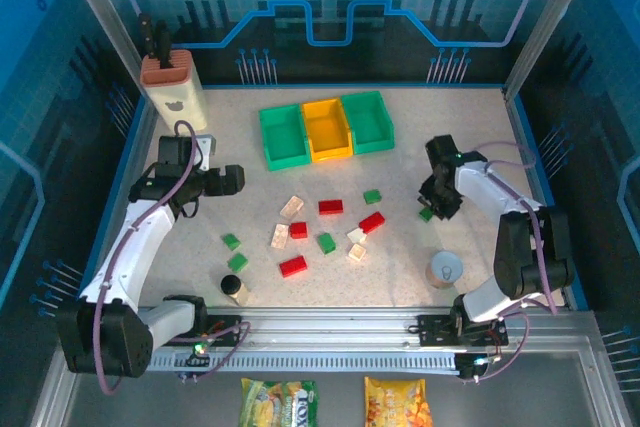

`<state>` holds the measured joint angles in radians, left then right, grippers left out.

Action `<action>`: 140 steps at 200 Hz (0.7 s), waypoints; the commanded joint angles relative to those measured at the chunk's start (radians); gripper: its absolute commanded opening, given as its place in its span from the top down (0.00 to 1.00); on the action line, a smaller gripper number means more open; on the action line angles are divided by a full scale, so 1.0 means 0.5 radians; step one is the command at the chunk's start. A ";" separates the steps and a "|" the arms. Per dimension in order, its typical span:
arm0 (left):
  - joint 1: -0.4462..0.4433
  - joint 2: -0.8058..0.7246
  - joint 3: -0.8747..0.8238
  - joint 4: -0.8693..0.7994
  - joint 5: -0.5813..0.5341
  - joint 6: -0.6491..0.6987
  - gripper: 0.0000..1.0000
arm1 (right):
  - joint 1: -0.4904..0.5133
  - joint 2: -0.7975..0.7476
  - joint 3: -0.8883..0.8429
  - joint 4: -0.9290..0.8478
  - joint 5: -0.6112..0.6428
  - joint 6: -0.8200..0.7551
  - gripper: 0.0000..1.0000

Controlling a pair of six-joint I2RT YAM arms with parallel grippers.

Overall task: Sort the legos into containers by color
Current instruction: Pick up the lego from the middle-right of the table, then place the lego in the container.

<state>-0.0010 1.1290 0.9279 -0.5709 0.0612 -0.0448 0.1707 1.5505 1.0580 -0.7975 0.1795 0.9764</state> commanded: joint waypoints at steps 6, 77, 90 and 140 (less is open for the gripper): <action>0.017 0.008 -0.007 0.015 0.053 0.036 0.01 | 0.139 0.048 0.250 -0.042 0.118 -0.657 0.76; 0.017 0.014 -0.019 0.031 0.073 0.034 0.01 | 0.260 0.669 1.119 0.034 -0.092 -1.209 0.79; 0.017 0.019 -0.018 0.031 0.066 0.037 0.01 | 0.272 0.815 1.306 0.032 -0.121 -1.247 0.79; 0.018 0.040 -0.023 0.031 0.052 0.041 0.01 | 0.294 1.333 2.029 -0.123 -0.087 -1.373 0.82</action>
<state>-0.0002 1.1397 0.9279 -0.5701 0.0700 -0.0448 0.3073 2.1262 1.9373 -0.7956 0.1280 0.3546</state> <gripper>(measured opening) 0.992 0.306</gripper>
